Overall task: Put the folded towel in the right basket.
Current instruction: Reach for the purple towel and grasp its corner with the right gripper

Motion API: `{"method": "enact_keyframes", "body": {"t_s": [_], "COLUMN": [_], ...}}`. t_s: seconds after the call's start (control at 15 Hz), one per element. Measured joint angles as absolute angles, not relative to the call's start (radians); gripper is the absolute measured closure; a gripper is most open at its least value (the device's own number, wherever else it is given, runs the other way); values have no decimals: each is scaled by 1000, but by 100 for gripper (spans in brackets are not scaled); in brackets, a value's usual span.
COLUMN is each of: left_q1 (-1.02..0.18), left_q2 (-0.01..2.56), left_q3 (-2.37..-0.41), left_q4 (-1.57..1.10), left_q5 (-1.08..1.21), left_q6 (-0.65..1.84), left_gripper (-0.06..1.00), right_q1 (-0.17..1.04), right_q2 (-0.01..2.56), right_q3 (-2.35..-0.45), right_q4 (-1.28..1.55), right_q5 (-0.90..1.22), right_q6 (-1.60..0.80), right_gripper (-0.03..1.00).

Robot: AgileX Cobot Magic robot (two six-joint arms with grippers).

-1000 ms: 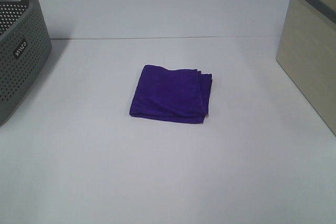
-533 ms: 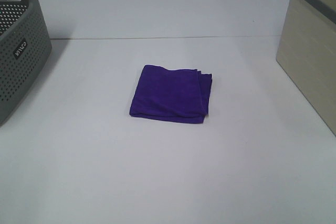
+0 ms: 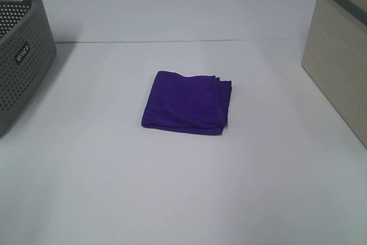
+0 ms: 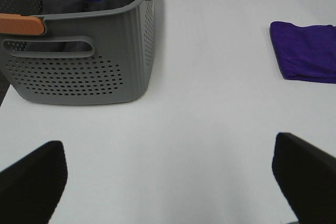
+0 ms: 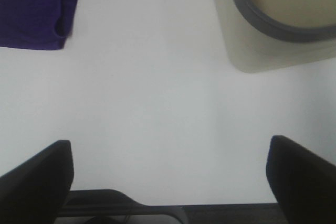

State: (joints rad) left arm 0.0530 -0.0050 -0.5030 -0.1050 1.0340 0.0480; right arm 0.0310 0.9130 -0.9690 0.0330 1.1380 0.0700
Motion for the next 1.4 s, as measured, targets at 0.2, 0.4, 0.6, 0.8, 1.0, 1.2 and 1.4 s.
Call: {"method": "enact_keyframes", "body": {"t_s": [0.2, 0.4, 0.6, 0.8, 1.0, 1.2, 1.4], "left_q1": [53, 53, 53, 53, 53, 53, 53], "left_q2": [-5, -5, -5, -5, -5, -5, -5], "left_q3": [-503, -503, -503, -503, -503, -503, -503], "left_q4": [-105, -105, -105, -105, -105, -105, -105], "left_q5": [1034, 1034, 1034, 1034, 1034, 1034, 1034], "left_q6": [48, 51, 51, 51, 51, 51, 51], "left_gripper": [-5, -5, -5, -5, -5, -5, -5], "right_q1": [31, 54, 166, 229, 230, 230, 232], "right_q2": [1153, 1459, 1731, 1958, 2088, 2179, 2234], "right_q3": [-1107, -1168, -1285, -1410, -1486, -1534, -1537], "right_q4": [226, 446, 486, 497, 498, 536, 566], "right_q5": [1116, 973, 890, 873, 872, 848, 829], "right_q6": [41, -17, -23, -29, -29, -39, -62], "right_gripper": [1, 2, 4, 4, 5, 5, 5]}}
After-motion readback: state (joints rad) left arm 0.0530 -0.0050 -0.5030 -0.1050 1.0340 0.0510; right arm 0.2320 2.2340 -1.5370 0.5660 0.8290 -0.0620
